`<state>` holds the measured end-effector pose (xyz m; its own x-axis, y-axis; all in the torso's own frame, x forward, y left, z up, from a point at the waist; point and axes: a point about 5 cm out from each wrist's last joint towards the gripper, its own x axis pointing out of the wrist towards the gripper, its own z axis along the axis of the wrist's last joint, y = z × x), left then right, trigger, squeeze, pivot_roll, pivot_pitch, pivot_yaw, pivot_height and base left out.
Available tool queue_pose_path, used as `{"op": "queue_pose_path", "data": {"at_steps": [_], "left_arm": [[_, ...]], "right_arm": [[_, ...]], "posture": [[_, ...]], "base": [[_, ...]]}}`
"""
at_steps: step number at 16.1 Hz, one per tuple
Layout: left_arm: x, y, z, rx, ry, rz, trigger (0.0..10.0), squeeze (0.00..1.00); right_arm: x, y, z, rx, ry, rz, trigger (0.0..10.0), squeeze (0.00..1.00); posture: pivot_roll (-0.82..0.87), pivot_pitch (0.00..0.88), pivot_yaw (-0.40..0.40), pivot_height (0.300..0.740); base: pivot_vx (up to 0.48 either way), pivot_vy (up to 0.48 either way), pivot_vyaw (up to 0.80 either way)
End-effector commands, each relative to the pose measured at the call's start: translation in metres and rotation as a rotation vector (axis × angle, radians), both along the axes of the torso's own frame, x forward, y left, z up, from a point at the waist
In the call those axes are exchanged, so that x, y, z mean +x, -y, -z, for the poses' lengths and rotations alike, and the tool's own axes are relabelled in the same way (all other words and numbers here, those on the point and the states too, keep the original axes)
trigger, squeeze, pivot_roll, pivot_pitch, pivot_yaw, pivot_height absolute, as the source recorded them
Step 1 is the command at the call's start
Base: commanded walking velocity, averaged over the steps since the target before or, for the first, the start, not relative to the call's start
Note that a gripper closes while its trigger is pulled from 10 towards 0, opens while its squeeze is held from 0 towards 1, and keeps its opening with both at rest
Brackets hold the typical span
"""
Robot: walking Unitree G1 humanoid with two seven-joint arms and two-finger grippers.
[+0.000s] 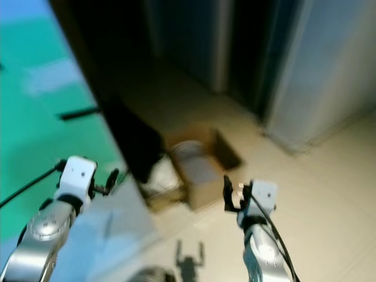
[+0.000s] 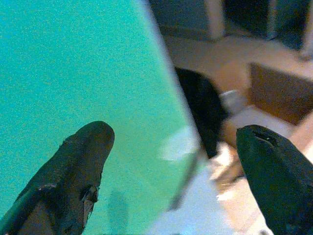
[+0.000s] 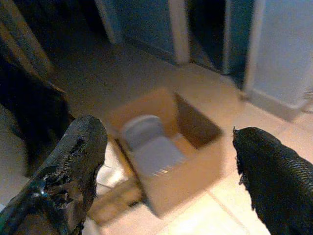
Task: Hang keys on a hook
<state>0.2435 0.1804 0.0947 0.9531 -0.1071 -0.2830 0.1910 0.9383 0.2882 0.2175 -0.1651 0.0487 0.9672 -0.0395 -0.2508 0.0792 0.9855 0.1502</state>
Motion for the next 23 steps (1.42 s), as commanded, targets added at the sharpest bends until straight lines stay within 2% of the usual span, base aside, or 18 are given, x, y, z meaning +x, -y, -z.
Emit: {"op": "queue_pose_path", "data": {"at_steps": [1, 2, 4, 6, 7, 9, 10, 11, 13, 17, 20, 21, 23], "left_arm": [[0.007, 0.005, -0.003, -0.008, -0.001, 0.035, 10.0, 0.00], [0.009, 0.010, -0.003, -0.014, -0.004, 0.051, 10.0, 0.00], [0.010, 0.013, -0.002, -0.019, -0.008, 0.061, 10.0, 0.00], [0.009, 0.012, 0.003, -0.066, -0.024, 0.046, 10.0, 0.00], [0.004, 0.011, 0.012, -0.081, -0.044, 0.017, 10.0, 0.00], [-0.002, 0.011, 0.018, -0.084, -0.052, -0.007, 10.0, 0.00], [-0.009, 0.018, 0.020, -0.083, -0.053, -0.018, 10.0, 0.00], [-0.011, 0.019, 0.020, -0.083, -0.053, -0.022, 10.0, 0.00], [-0.014, 0.017, 0.022, -0.067, -0.041, -0.032, 10.0, 0.00], [-0.016, 0.008, 0.021, -0.074, -0.021, -0.065, 10.0, 0.00], [-0.014, 0.003, 0.004, -0.077, 0.090, -0.096, 10.0, 0.00], [-0.020, 0.002, 0.004, -0.093, 0.082, -0.086, 10.0, 0.00], [-0.027, 0.003, 0.009, -0.096, 0.055, -0.077, 10.0, 0.00]], "right_arm": [[-0.001, -0.003, -0.002, 0.005, 0.011, -0.008, 10.0, 1.00], [0.000, -0.002, -0.002, -0.041, 0.010, -0.030, 10.0, 1.00], [0.000, 0.001, -0.003, -0.070, 0.001, -0.040, 10.0, 1.00], [0.000, 0.004, -0.009, -0.123, -0.012, -0.093, 10.0, 1.00], [-0.004, 0.004, -0.009, -0.140, -0.034, -0.145, 10.0, 1.00], [-0.007, 0.004, -0.006, -0.153, -0.071, -0.189, 10.0, 1.00], [-0.007, 0.006, -0.001, -0.154, -0.103, -0.238, 10.0, 1.00], [-0.006, 0.006, 0.000, -0.154, -0.114, -0.256, 10.0, 1.00], [-0.004, -0.003, 0.002, -0.146, -0.142, -0.360, 10.0, 1.00], [0.000, -0.013, -0.001, -0.130, -0.135, -0.409, 10.0, 1.00], [0.003, -0.024, -0.006, -0.122, -0.113, -0.466, 10.0, 1.00], [0.005, -0.029, -0.009, -0.082, -0.090, -0.475, 10.0, 1.00], [0.004, -0.031, -0.010, -0.078, -0.084, -0.501, 10.0, 1.00]], "posture": [[0.00, 0.000, 0.154, 0.740], [-0.01, 0.000, 0.171, 0.740], [-0.02, 0.000, 0.171, 0.740], [-0.06, 0.000, 0.137, 0.740], [-0.06, 0.000, 0.074, 0.740], [-0.06, 0.000, 0.054, 0.740], [-0.03, 0.000, 0.011, 0.740], [-0.03, 0.000, 0.009, 0.740], [-0.02, 0.000, -0.009, 0.740], [-0.01, 0.000, -0.018, 0.740], [0.01, 0.000, -0.048, 0.740], [0.02, 0.000, -0.064, 0.740], [0.02, 0.000, -0.065, 0.740]], "base": [[0.000, 0.000, 0.80], [0.000, 0.000, 0.80], [0.000, 0.000, 0.80], [0.000, 0.000, 0.80], [0.000, 0.000, 0.80], [0.000, 0.000, 0.80], [0.000, 0.000, 0.80], [0.000, 0.000, 0.80], [0.000, 0.000, 0.80], [0.000, 0.000, 0.80], [0.000, 0.000, 0.80], [0.000, 0.000, 0.80], [0.000, 0.000, 0.80]]}}
